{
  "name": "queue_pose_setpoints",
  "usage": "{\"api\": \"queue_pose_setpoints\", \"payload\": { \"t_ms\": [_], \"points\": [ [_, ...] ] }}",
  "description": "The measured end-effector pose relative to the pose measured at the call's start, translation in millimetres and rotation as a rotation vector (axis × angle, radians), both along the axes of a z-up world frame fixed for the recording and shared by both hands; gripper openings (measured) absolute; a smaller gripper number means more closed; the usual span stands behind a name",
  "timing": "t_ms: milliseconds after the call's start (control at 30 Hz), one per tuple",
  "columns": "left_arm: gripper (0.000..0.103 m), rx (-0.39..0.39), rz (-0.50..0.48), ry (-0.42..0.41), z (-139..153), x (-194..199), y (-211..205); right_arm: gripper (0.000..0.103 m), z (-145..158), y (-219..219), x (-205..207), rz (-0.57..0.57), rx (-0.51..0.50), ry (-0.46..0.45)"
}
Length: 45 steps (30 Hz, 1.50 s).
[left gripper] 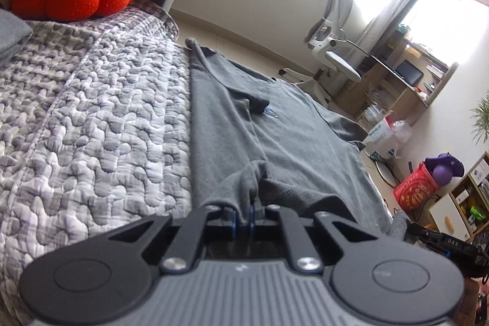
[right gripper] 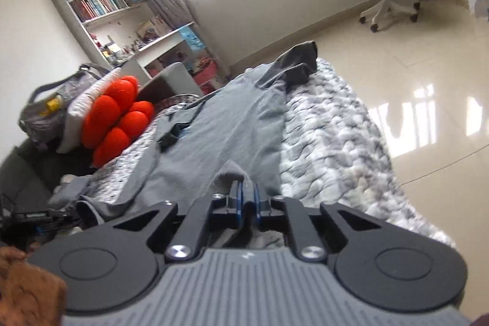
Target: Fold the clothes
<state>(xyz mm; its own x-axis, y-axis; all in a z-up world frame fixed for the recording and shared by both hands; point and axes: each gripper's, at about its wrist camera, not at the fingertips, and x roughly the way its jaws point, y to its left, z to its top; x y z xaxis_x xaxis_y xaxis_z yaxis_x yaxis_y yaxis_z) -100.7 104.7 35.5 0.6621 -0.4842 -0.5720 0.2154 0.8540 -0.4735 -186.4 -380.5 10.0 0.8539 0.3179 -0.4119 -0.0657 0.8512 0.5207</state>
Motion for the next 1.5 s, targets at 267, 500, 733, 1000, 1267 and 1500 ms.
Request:
{"api": "queue_pose_setpoints", "payload": {
  "t_ms": [267,500,733,1000,1267,1500],
  "points": [
    [0.007,-0.065,-0.011,0.008,-16.1,-6.9,14.9,0.043,-44.0,-2.3,-51.9,0.159,0.113,-0.010],
    [0.007,-0.089,-0.019,-0.013,-11.4,-9.6,13.1,0.043,-58.4,63.7,-49.1,0.337,0.075,0.010],
    [0.008,-0.108,-0.039,-0.032,-6.5,-28.0,20.0,0.043,-59.5,84.7,-11.5,0.437,0.295,0.162],
    [0.008,-0.119,-0.069,-0.038,-3.5,-41.8,28.5,0.043,-79.0,67.9,-0.4,0.324,0.623,0.295],
    [0.008,-0.121,-0.117,-0.036,-2.2,-53.1,34.8,0.004,-73.3,74.9,-15.0,0.300,0.543,0.328],
    [0.008,-0.034,-0.188,0.030,-4.2,-69.5,38.0,0.003,-72.7,80.1,-52.4,0.363,0.367,0.272]
  ]
}}
